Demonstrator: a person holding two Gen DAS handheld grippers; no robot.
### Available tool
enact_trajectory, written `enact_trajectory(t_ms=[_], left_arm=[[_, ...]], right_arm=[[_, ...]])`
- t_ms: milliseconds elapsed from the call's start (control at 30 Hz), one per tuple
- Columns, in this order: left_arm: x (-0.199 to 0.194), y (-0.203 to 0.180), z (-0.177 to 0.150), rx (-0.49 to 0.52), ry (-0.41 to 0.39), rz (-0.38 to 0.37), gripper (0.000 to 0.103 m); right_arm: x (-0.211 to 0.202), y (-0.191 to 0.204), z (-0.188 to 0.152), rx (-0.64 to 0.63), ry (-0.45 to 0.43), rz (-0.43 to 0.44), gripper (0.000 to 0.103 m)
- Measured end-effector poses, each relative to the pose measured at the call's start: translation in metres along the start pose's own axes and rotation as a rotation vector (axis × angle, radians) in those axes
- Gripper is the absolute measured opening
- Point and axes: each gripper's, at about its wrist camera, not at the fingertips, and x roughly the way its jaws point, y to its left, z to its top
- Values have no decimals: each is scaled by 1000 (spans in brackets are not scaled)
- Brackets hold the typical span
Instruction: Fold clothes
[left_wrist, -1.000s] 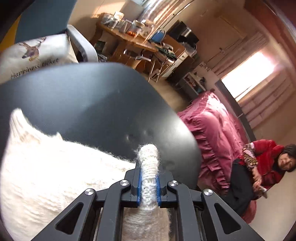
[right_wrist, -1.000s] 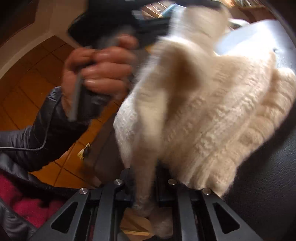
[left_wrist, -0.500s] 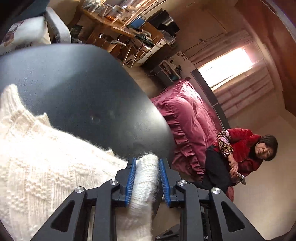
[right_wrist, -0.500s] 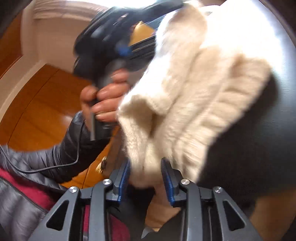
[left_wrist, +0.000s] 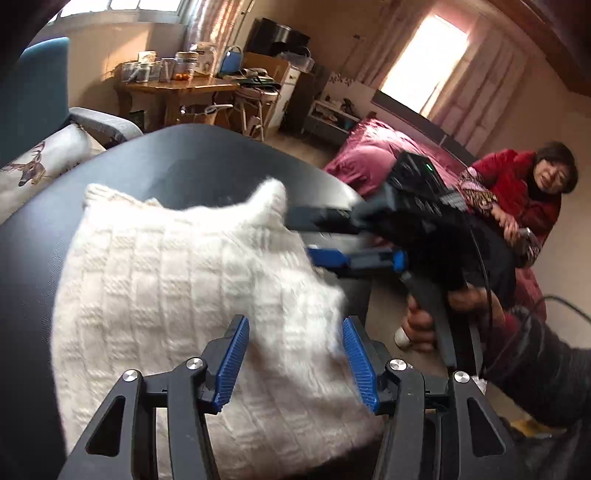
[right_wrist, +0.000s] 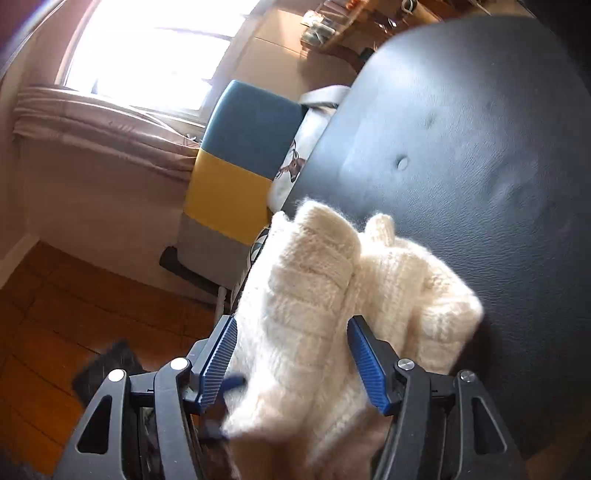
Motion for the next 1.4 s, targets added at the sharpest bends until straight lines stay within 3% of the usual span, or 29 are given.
enact_trajectory(t_ms=[33, 67, 133, 200, 233, 267, 300, 367, 433, 600, 733, 833, 900, 967, 1067, 1200, 1367, 1400], left_arm=[[5, -9, -8, 39, 14, 3, 54], [11, -19, -15, 77, 28, 8, 54], [22, -31, -25, 124, 49, 17, 54], [31, -41, -33, 153, 64, 15, 54], [34, -45, -35, 163, 66, 17, 49], [36, -48, -38, 174, 69, 19, 34], [38, -51, -40, 183, 72, 20, 29], [40, -59, -42, 200, 76, 15, 21], [43, -67, -45, 216, 81, 11, 21], [49, -84, -50, 251, 93, -1, 21], [39, -69, -48, 137, 94, -50, 21], [14, -46, -45, 14, 35, -92, 25], [-12, -33, -43, -27, -25, -88, 29], [-37, -19, -43, -44, -87, -42, 41], [-61, 12, -43, -107, -153, 43, 46], [-54, 43, -50, -189, -137, 110, 47], [-17, 44, -85, -204, -28, 88, 47], [-15, 42, -90, -213, -41, 84, 47]], right_arm=[[5, 4, 2, -44, 16, 1, 62], [10, 8, 4, -89, 32, 0, 50], [32, 32, 0, -224, 81, -102, 12], [54, 56, -4, -358, 129, -203, 12], [49, 68, -7, -437, 133, -237, 11], [43, 78, -10, -516, 138, -275, 11], [40, 78, -14, -577, 155, -360, 11], [54, 59, -12, -571, 201, -415, 11], [57, 46, -6, -536, 204, -416, 11], [43, 19, 2, -368, 141, -238, 11], [39, 3, 10, -266, 121, -112, 15], [17, 25, 5, -346, 102, -182, 24], [4, 48, 1, -437, 71, -279, 26], [-10, 73, -6, -545, 32, -381, 29], [-11, 112, -26, -736, 53, -380, 29], [29, 135, -64, -935, 266, -420, 29], [40, 83, -89, -896, 367, -517, 28], [35, 77, -86, -861, 342, -494, 28]])
